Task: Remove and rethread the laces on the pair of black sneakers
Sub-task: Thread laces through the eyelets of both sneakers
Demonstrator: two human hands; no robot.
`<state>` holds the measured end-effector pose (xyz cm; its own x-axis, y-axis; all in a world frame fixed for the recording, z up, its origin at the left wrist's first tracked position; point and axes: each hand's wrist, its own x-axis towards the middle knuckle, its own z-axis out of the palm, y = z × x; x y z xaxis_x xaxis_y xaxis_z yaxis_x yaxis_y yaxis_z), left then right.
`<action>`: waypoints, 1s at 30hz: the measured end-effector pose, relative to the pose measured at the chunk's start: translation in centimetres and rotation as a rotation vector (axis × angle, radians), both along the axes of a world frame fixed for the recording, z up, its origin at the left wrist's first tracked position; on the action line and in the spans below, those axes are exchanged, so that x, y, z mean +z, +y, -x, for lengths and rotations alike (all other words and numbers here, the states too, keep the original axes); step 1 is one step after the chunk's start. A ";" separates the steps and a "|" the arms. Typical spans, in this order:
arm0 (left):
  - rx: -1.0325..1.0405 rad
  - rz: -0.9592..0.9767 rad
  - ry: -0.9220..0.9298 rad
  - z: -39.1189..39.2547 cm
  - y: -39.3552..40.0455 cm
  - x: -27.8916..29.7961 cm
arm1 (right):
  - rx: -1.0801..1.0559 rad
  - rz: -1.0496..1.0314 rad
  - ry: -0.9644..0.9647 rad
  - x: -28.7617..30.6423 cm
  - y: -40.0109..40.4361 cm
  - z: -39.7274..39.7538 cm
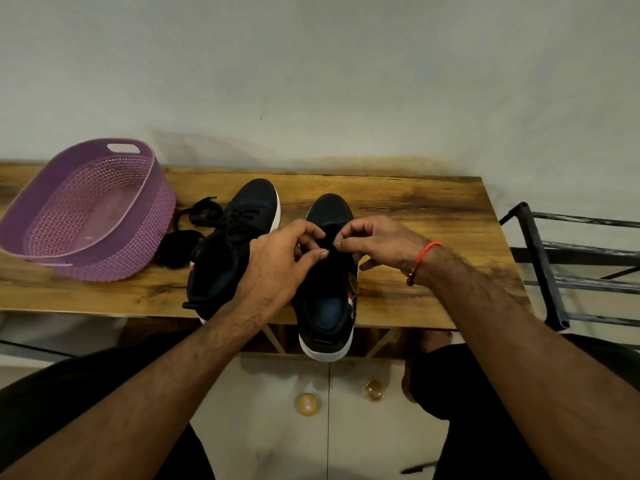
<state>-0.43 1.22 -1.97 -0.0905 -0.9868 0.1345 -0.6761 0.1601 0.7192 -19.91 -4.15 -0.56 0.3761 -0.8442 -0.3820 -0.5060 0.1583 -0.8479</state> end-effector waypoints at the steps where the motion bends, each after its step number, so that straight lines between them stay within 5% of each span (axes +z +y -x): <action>1: -0.002 -0.018 -0.013 -0.1 0.0 0.1 | -0.020 -0.006 0.003 0.0 0.1 -0.1; 9: -0.057 -0.284 -0.042 -2.2 -0.9 1.6 | -0.248 -0.054 -0.070 0.3 0.2 0.1; 20: -0.059 -0.124 0.019 -1.4 -0.1 1.8 | -0.419 -0.111 -0.111 0.9 0.1 0.9; 30: -0.018 -0.155 0.044 -0.9 -0.2 1.2 | -0.279 -0.070 -0.084 1.2 -0.1 1.0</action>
<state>0.47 1.00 -0.78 -0.1060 -0.9943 -0.0146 -0.6411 0.0571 0.7653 -20.95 -4.27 0.66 0.1661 -0.8919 -0.4206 -0.3637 0.3410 -0.8668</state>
